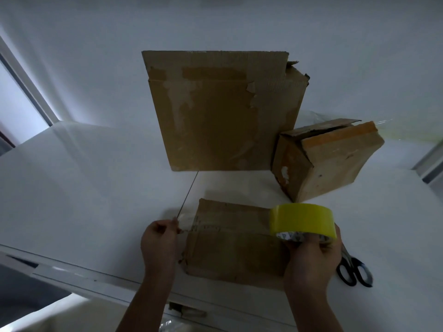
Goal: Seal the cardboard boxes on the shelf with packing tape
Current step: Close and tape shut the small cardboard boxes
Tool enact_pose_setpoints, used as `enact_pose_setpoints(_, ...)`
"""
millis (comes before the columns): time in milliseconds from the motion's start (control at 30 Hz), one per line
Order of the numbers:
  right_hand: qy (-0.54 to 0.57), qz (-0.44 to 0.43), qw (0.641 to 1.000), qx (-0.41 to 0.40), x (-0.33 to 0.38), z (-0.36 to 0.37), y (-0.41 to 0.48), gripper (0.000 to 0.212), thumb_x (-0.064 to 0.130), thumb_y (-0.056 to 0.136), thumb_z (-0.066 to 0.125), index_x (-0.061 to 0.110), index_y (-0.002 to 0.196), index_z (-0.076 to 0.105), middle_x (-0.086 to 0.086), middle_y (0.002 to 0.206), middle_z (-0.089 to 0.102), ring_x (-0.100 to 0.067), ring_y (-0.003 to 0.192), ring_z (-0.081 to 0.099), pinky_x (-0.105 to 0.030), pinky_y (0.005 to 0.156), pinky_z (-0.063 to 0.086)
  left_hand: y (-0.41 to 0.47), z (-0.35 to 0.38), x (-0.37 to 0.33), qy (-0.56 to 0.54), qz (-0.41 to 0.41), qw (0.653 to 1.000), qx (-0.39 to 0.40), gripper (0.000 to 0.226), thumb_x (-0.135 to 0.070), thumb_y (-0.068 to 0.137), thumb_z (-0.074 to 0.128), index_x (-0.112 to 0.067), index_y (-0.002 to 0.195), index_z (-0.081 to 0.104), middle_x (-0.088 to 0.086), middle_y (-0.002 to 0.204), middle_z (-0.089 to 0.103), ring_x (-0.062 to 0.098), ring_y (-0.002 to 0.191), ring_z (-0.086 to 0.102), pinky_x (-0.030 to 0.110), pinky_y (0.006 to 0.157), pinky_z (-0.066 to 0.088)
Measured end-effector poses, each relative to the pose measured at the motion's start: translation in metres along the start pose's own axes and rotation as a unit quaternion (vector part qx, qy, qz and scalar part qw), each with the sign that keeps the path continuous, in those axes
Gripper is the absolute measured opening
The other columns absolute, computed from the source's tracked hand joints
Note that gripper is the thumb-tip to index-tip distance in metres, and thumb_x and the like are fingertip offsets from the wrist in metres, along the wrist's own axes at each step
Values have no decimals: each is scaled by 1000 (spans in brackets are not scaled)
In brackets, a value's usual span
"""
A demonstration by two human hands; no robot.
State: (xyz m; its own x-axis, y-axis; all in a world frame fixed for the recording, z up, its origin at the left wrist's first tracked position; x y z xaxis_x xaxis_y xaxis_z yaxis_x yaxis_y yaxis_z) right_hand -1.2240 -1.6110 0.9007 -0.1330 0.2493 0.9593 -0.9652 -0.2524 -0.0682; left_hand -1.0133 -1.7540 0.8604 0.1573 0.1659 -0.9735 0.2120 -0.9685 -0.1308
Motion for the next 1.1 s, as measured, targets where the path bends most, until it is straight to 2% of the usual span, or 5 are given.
enact_pose_setpoints(400,-6,18,1000,7,-3,-2,3,26,3,97,46,16,114,61,-6,91,66,-24,84,65,-41,70,55,-4,-2,11,182,153,964,115,23,-39,89,54,-28,71,65,-12,56,64,19,60,63,42,73,47)
enact_pose_setpoints(600,-5,26,1000,3,-3,-1,3,24,7,98,47,17,114,61,-8,94,66,-25,85,66,-42,72,56,18,-4,30,400,91,891,193,48,-57,77,38,-30,104,67,7,109,63,34,112,50,40,90,42)
enact_pose_setpoints(800,-11,32,999,6,-6,-4,6,21,10,99,47,16,114,61,-14,98,66,-32,90,67,-47,73,57,-8,-10,-37,85,213,964,137,25,-44,96,59,-30,117,59,-24,114,61,-2,110,57,18,86,46)
enact_pose_setpoints(933,-28,26,999,9,-9,-3,5,22,13,99,47,22,112,63,-9,99,68,-31,92,67,-53,79,57,-38,19,-73,245,287,836,399,115,-82,49,77,-57,146,20,-39,154,14,-6,147,11,32,119,21)
enact_pose_setpoints(1100,-26,23,999,7,-7,-4,6,22,10,99,47,16,111,63,-11,96,68,-33,91,67,-46,75,57,-48,52,-56,430,433,671,422,152,-80,49,77,-33,147,-29,-21,143,-39,-9,123,-50,19,105,-32)
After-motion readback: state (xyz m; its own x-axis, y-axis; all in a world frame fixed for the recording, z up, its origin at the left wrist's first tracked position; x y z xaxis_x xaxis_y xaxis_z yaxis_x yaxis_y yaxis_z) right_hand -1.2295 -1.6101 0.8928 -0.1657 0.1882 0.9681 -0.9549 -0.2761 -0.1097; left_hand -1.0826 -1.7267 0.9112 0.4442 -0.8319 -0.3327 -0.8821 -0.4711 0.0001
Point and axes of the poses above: each hand's wrist, its own y-axis towards the middle knuckle, its own z-axis out of the palm, x = y × z, the point moved 3 cm from there along y, towards the middle knuckle
